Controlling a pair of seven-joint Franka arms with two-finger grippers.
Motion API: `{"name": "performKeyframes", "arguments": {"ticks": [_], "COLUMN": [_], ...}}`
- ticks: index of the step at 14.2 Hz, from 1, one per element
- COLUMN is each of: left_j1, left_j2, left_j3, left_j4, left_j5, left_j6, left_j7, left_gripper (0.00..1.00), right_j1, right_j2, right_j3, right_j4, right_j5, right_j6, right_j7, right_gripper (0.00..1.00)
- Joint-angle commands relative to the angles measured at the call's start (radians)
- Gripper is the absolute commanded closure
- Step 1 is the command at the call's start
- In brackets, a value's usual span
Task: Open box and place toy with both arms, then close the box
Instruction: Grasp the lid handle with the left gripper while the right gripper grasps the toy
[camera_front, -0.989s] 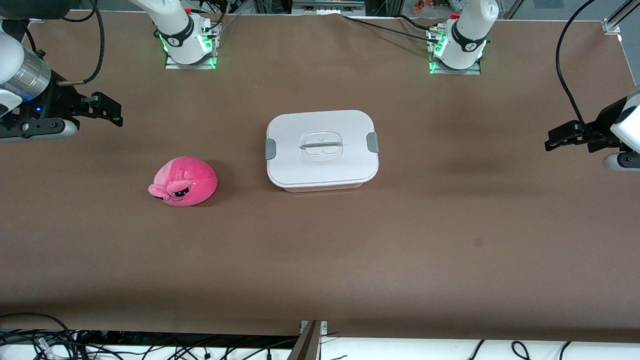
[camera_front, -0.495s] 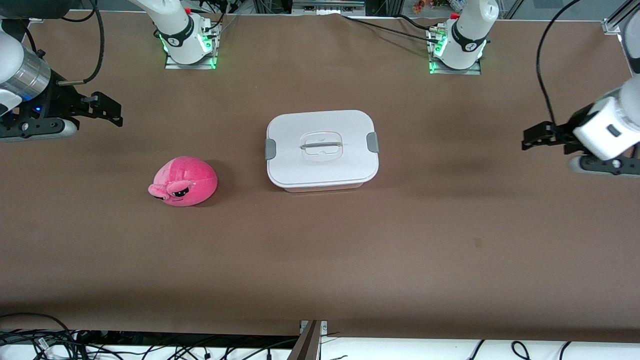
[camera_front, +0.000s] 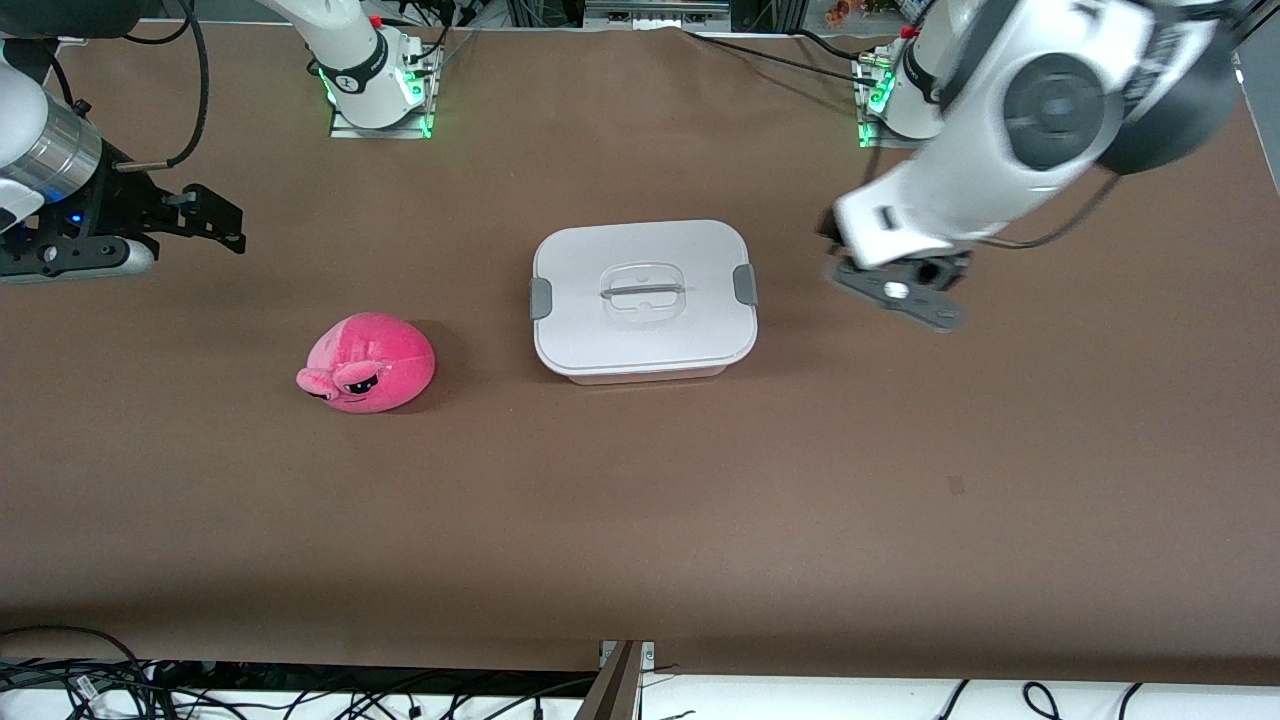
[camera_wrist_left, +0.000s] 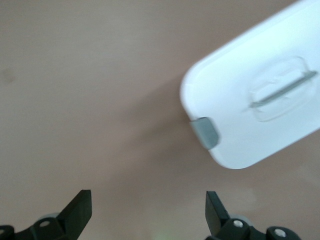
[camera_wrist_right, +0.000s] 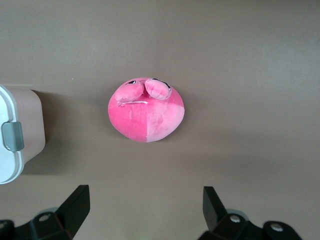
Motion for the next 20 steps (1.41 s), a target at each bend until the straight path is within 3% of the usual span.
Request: {"name": "performKeyframes", "arguments": {"ticks": [1,6,8,10,13,15,18,19,20], "left_j1": [-0.133,-0.225,-0.239,-0.273,-0.333,-0.341,-0.341,-0.339,-0.341], "left_j2": [0.085,0.193,0.236,0.266,0.296,0.296,0.296,0.293,0.288], "left_j3": [0.013,0.013,0.013,0.015,0.015,0.015,0.015,0.013,0.015], "left_j4": [0.038,0.023,0.021,0.020,0.012,-0.006,-0.009,-0.009,-0.009], "left_j5": [-0.014,-0.011,-0.010,0.005,0.053,0.053,0.055,0.056,0.058], "left_j6": [0.080,0.273,0.362,0.405,0.456,0.457,0.457,0.457,0.457], "left_j7": [0.042,0.386,0.541,0.564,0.562,0.551,0.566,0.567,0.556], "left_gripper": [0.00,0.00,0.00,0.00,0.00,0.00,0.00,0.23,0.64], "right_j1": [0.003,0.004,0.006,0.039,0.053,0.053,0.052,0.052,0.049], "right_j2": [0.008,0.017,0.113,0.243,0.322,0.328,0.324,0.322,0.322], "right_j3": [0.001,0.002,0.003,0.002,0.006,0.018,0.021,0.021,0.020], "right_j4": [0.026,0.025,0.026,0.025,-0.022,-0.125,-0.226,-0.249,-0.265], "right_j5": [-0.003,0.011,0.008,-0.006,0.021,0.038,0.040,0.040,0.041], "right_j6": [-0.014,0.047,0.081,0.081,0.177,0.310,0.401,0.420,0.426], "right_j7": [0.019,0.015,0.001,-0.010,-0.038,-0.039,-0.041,-0.039,-0.039], "right_gripper": [0.00,0.00,0.00,0.00,0.00,0.00,0.00,0.00,0.00]}}
